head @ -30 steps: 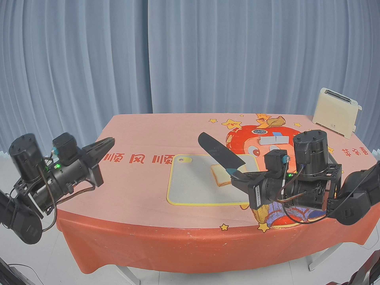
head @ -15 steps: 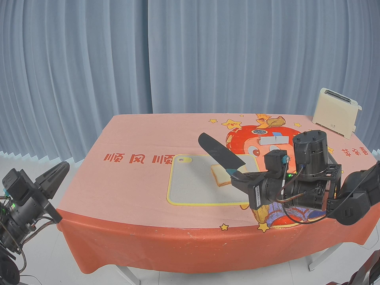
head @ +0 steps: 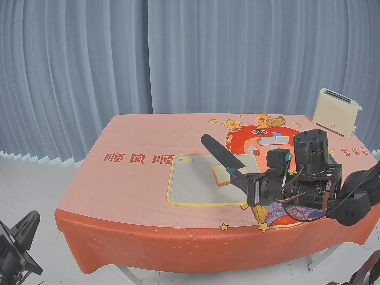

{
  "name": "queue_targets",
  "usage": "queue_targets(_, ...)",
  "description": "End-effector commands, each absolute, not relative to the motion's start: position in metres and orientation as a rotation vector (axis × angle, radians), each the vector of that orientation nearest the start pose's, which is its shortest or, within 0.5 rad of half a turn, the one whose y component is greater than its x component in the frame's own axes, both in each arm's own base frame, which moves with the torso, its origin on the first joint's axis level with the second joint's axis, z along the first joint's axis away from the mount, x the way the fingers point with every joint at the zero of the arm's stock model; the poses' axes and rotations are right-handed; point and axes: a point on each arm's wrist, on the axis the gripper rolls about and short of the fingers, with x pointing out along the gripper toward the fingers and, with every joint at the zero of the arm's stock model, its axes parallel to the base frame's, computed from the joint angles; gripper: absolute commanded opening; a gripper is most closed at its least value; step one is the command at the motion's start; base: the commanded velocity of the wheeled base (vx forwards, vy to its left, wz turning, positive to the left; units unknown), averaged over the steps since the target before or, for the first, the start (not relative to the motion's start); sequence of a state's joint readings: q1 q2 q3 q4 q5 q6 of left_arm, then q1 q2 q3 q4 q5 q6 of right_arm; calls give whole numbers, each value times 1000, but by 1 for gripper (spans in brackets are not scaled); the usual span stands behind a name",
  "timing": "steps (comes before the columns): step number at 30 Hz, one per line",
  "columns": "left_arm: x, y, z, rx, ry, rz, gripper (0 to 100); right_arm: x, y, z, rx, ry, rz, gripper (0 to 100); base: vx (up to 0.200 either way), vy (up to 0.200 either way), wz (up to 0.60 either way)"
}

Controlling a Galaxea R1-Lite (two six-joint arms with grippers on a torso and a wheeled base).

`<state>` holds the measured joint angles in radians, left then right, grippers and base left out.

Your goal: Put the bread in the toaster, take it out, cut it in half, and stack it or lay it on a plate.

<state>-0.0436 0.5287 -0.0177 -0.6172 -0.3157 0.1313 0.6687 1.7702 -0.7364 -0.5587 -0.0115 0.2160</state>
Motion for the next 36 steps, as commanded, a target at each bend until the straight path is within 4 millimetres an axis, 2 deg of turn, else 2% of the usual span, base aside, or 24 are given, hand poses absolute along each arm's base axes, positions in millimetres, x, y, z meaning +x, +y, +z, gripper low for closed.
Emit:
queue_targets(1,-16,-7,115,166,-247,-283,0,236,200,148,266,548,570,0,0,0,0)
queue_targets(4,-20,-8,108,170,-243,-251,0,232,205,150,402,587,549,0,0,0,0)
queue_targets(8,-21,-8,107,171,-252,-250,0,231,205,149,440,601,535,0,0,0,0)
queue_targets(12,-22,-8,106,169,-246,-254,0,232,200,150,473,599,518,0,0,0,0)
queue_targets(17,-23,-6,91,100,-146,-236,0,229,189,155,674,538,497,0,0,0,0)
queue_targets(21,-22,-5,82,32,-43,-213,0,221,182,145,774,550,484,0,0,0,0)
queue_targets(27,-22,-4,81,-6,-33,-187,0,212,171,131,856,548,480,0,0,0,0)
queue_targets(29,-22,-3,81,-10,-28,-146,0,211,170,130,898,536,483,0,0,0,0)
queue_targets(33,-22,1,77,5,5,44,0,209,169,123,938,543,478,0,0,0,0)
queue_targets(36,-22,1,76,8,29,27,0,207,169,118,940,550,485,0,0,0,0)
